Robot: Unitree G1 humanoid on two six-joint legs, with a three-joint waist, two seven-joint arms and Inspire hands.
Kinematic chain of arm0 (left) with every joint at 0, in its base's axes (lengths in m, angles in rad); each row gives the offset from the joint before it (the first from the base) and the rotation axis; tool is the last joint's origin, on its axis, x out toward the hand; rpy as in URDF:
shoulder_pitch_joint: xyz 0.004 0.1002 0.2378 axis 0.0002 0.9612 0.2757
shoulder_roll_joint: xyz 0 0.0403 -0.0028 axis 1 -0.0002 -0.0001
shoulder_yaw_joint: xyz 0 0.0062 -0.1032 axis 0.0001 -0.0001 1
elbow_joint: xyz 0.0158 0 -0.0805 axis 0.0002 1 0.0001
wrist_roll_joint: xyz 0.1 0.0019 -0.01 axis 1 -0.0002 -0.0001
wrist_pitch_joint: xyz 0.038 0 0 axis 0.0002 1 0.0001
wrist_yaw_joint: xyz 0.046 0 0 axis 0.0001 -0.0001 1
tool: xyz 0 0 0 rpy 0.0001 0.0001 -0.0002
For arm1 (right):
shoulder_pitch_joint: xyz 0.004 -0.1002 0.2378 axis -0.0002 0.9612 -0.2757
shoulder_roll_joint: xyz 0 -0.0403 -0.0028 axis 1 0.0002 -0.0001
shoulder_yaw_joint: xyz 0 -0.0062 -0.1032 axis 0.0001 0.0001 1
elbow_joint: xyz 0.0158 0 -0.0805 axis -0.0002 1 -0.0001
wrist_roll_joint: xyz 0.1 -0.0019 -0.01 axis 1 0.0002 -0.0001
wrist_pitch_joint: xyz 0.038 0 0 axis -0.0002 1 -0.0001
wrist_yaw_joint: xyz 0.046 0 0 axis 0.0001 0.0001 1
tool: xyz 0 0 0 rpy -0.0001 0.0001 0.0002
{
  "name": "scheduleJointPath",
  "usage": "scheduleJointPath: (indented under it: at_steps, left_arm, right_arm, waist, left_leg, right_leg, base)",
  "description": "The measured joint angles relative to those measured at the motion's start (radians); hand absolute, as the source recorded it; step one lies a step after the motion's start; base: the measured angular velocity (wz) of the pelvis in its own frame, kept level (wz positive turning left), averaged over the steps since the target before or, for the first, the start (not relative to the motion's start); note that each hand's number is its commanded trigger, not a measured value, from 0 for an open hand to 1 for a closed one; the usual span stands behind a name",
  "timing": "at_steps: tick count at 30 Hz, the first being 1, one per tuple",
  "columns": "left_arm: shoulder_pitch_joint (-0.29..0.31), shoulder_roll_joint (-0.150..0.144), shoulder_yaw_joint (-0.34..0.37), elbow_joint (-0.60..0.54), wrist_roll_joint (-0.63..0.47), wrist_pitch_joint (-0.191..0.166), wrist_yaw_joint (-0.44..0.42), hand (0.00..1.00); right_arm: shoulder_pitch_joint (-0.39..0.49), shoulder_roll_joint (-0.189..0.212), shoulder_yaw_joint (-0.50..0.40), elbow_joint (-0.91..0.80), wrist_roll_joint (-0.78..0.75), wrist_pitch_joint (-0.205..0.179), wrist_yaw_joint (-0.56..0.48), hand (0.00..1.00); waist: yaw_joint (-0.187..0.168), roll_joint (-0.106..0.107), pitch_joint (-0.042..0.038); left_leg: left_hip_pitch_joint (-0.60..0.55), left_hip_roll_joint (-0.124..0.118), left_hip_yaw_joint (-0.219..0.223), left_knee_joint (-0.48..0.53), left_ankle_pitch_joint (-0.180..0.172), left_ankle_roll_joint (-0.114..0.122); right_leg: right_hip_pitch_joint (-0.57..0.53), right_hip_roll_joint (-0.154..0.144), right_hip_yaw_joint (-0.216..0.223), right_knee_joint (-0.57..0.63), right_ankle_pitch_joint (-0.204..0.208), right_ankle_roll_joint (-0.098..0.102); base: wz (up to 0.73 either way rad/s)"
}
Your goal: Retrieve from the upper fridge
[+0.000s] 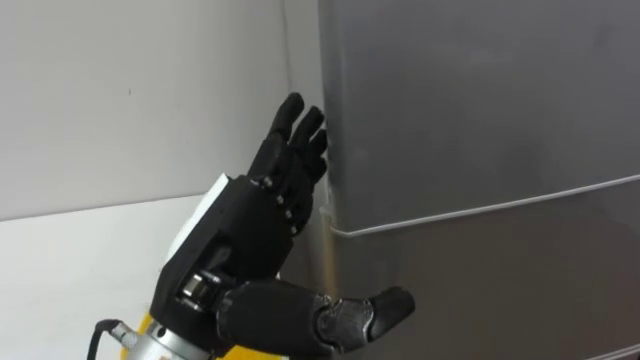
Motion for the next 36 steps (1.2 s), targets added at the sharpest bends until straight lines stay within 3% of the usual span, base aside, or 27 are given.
scheduleJointPath:
  at_steps: [18,20,21,27,28,29,36]
  left_arm:
    - [-0.003,0.001,-0.022,0.0,0.0,0.0,0.0,0.0]
    - [-0.003,0.0,-0.023,0.0,0.0,-0.001,0.002,0.91]
    - [-0.003,0.0,-0.024,0.0,0.0,-0.001,0.003,1.0]
    - [-0.002,-0.002,-0.018,0.0,-0.001,-0.003,0.051,1.0]
    - [-0.003,-0.001,-0.015,0.0,-0.002,-0.005,0.06,0.64]
    - [-0.003,-0.008,-0.013,0.0,-0.002,-0.01,0.073,0.0]
    - [-0.003,-0.012,-0.042,-0.009,-0.011,-0.065,0.077,0.0]
  right_arm:
    - [0.001,0.0,0.009,0.001,-0.024,-0.004,-0.002,0.0]
    - [-0.006,0.001,0.011,0.0,-0.031,-0.004,-0.002,0.0]
    - [-0.006,0.001,0.011,0.0,-0.031,-0.004,-0.001,0.0]
    - [-0.007,0.001,0.021,0.0,-0.034,-0.006,0.0,0.0]
    - [-0.007,0.001,0.027,0.0,-0.034,-0.005,0.002,0.0]
    - [-0.008,0.001,0.031,0.0,-0.035,-0.006,0.002,0.0]
    - [-0.009,0.001,0.041,-0.001,-0.035,-0.007,0.012,0.0]
  waist:
    - [0.0,0.003,0.0008]
    - [-0.001,0.003,0.0008]
    - [-0.001,0.003,0.0008]
    - [0.002,0.002,0.0014]
    - [0.002,0.001,0.0015]
    - [0.002,0.001,0.0019]
    - [0.001,-0.002,0.0023]
  left_leg:
    - [0.005,0.0,0.002,-0.001,0.0,0.0]
    - [0.008,0.0,0.005,-0.002,0.0,0.0]
    - [0.008,0.0,0.005,-0.003,0.0,0.0]
    - [0.009,0.0,0.005,-0.004,0.0,0.0]
    - [0.008,0.0,0.005,-0.005,0.0,0.0]
    - [0.008,0.0,0.005,-0.005,0.0,0.0]
    - [0.01,-0.001,0.005,-0.006,0.0,0.0]
  right_leg:
    - [0.001,0.0,0.002,0.001,0.0,0.0]
    - [0.003,0.0,0.005,0.001,0.0,0.0]
    - [0.003,0.0,0.005,0.001,0.0,0.0]
    - [0.003,0.0,0.002,0.001,0.0,0.0]
    - [0.003,0.0,0.002,0.001,0.0,0.0]
    - [0.004,-0.001,0.002,0.001,0.0,0.0]
    - [0.004,-0.001,0.003,0.001,0.0,0.0]
  base:
    - [0.0]
    - [-0.03]
    - [0.0]
    - [0.01]
    - [0.0]
    - [0.0]
    - [0.0]
